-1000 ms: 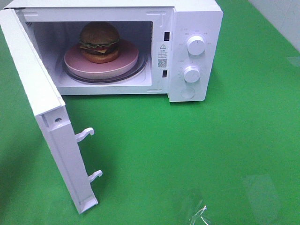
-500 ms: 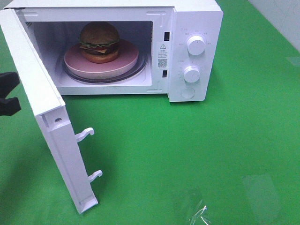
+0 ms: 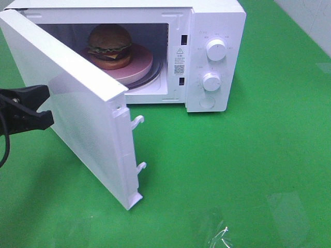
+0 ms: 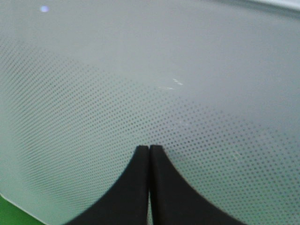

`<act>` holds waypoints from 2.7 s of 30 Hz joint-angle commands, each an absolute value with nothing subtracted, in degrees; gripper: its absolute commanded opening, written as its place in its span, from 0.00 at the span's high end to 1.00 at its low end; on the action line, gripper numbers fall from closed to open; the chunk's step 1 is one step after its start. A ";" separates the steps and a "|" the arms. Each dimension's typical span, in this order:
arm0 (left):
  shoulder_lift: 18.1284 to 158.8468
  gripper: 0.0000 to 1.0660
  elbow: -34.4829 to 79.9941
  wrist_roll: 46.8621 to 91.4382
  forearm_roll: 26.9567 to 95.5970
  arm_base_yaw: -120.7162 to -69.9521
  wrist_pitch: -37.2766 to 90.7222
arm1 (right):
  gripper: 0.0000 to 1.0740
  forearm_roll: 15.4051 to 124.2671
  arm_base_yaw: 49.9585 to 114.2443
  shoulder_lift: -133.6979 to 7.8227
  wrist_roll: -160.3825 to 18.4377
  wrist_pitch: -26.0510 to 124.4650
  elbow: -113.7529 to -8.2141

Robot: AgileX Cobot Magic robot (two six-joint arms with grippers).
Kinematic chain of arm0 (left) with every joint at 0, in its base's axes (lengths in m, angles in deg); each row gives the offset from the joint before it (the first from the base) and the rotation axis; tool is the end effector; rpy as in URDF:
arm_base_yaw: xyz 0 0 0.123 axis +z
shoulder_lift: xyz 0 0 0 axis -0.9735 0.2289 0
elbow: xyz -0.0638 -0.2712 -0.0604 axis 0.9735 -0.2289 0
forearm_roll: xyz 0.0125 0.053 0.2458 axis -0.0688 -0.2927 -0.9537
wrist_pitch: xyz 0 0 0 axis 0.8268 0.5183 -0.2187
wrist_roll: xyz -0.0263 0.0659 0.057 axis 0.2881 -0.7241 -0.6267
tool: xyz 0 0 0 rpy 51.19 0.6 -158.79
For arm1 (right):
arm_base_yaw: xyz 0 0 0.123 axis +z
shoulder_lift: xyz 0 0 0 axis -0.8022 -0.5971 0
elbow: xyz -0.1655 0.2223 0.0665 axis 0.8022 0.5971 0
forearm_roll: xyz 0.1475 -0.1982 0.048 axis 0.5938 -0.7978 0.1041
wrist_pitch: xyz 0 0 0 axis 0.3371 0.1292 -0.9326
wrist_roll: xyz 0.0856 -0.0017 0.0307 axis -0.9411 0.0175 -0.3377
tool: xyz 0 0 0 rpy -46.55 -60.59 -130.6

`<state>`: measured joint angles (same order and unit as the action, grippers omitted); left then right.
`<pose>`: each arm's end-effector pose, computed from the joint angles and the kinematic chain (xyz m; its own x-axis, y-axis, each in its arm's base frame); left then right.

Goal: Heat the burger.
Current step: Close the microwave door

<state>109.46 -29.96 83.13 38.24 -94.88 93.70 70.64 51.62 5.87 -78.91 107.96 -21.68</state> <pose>0.2275 -0.0860 0.1659 -0.2261 -0.0252 -0.9738 0.4020 0.9082 -0.1168 -0.0012 0.0013 0.2837 -0.3704 0.0798 -0.9254 0.0424 0.9967 0.0690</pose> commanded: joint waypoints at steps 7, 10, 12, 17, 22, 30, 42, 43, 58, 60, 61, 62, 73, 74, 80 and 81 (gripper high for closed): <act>112.38 1.00 -24.74 82.84 43.29 -101.52 94.22 | 0.35 70.81 51.28 7.48 -79.31 107.45 -21.68; 113.87 1.00 -23.31 81.30 44.95 -104.04 94.22 | 0.35 70.81 51.28 7.48 -79.31 107.45 -21.68; 114.67 1.00 -22.51 80.61 46.67 -105.36 94.16 | 0.35 70.81 51.28 7.48 -79.31 107.45 -21.68; 116.16 1.00 -20.04 79.75 50.16 -108.28 93.42 | 0.35 70.81 51.28 7.48 -79.31 107.45 -21.68; 118.57 1.00 -15.40 79.01 51.42 -111.49 90.61 | 0.35 70.81 51.28 7.48 -79.31 107.45 -21.68; 120.75 1.00 -10.07 79.01 54.00 -112.81 86.48 | 0.35 70.81 51.28 7.48 -79.31 107.45 -21.68; 125.33 1.00 -2.00 79.01 54.17 -112.81 81.27 | 0.35 70.81 51.28 7.48 -79.31 107.45 -21.68; 125.62 1.00 -1.19 79.01 54.06 -112.81 80.64 | 0.35 70.81 51.28 7.48 -79.31 107.45 -21.68; 130.83 1.00 8.66 79.01 54.17 -112.81 77.66 | 0.35 70.81 51.28 7.48 -79.31 107.45 -21.68; 131.75 1.00 10.09 79.01 54.17 -112.81 77.32 | 0.35 70.81 51.28 7.48 -79.31 107.45 -21.68; 132.66 1.00 11.58 79.01 54.17 -112.81 76.91 | 0.35 70.81 51.28 7.48 -79.31 107.45 -21.68; 132.66 1.00 11.58 79.01 54.17 -112.81 76.91 | 0.35 70.81 51.28 7.48 -79.31 107.45 -21.68; 137.59 1.00 20.52 76.71 55.15 -112.81 72.22 | 0.35 70.81 51.28 7.48 -79.31 107.45 -21.68; 137.99 1.00 21.15 76.54 55.43 -112.81 71.76 | 0.35 70.81 51.28 7.48 -79.31 107.45 -21.68; 137.42 1.00 21.27 76.71 54.52 -112.98 70.90 | 0.35 70.81 51.28 7.48 -79.31 107.45 -21.68; 136.39 1.00 21.09 76.71 54.11 -113.32 68.15 | 0.35 70.81 51.28 7.48 -79.31 107.45 -21.68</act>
<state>137.76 19.72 76.60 49.76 -114.87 67.29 70.64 51.62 5.87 -78.91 107.96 -21.68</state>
